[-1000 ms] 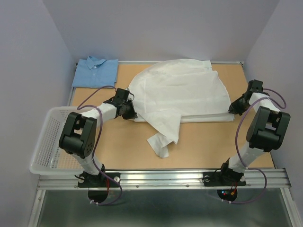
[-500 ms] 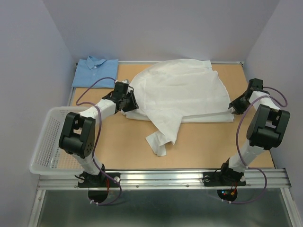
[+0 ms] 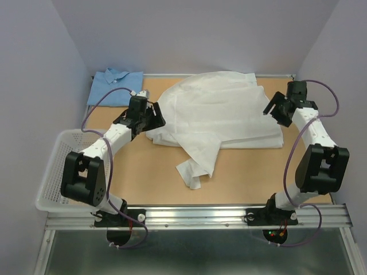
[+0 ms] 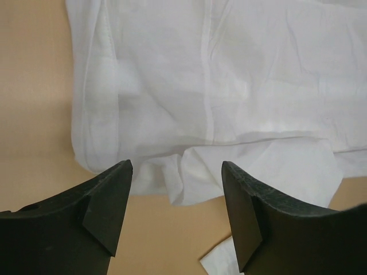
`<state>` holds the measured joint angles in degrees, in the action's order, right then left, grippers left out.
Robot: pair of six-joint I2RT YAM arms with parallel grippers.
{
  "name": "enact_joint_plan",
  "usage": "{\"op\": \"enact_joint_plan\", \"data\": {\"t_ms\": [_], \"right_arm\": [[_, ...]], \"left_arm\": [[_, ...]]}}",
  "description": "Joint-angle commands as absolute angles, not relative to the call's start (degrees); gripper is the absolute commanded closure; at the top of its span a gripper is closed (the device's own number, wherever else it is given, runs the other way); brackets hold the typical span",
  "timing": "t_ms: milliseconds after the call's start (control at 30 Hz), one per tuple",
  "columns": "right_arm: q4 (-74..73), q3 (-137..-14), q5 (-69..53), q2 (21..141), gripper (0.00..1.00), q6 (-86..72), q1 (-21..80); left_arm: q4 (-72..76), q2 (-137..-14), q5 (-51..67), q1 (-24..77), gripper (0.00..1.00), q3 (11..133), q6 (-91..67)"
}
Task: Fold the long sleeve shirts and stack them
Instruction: Fold the shirt
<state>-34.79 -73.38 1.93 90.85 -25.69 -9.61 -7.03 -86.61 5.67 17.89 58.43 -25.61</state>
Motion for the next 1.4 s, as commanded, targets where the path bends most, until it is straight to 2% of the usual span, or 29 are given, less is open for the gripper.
{"op": "enact_joint_plan", "data": {"t_ms": [0, 100, 267, 700, 867, 1000, 1367], "right_arm": [[-33.31, -76.38, 1.76, 86.58, 0.23, -16.81, -2.59], [-33.49, -75.24, -2.87, 85.61, 0.24, -11.1, 5.67], [-34.63, -72.87, -0.54, 85.61, 0.23, -6.42, 24.03], [-34.45, -70.49, 5.88, 85.95, 0.24, -9.05, 59.64], [-37.18, -69.61, 6.67, 90.08, 0.25, -9.67, 66.0], [-41.03, -70.4, 11.84, 92.9, 0.3, -9.84, 69.16], [-52.64, -75.23, 27.33, 97.64, 0.28, -0.53, 73.65]], "left_arm": [[-7.39, -81.05, 3.34, 17.58, 0.26, 53.55, -23.73], [-6.95, -79.98, 3.95, 17.4, 0.28, 49.85, -26.7], [-4.76, -79.37, 5.88, 16.96, 0.31, 44.23, -31.28], [-0.26, -79.63, 7.29, 16.7, 0.31, 39.11, -35.15], [1.23, -81.04, 7.29, 16.7, 0.31, 39.99, -35.33], [1.23, -81.83, 7.65, 16.7, 0.31, 39.99, -35.24], [0.09, -80.51, 6.86, 15.56, 0.31, 39.9, -33.49]]}}
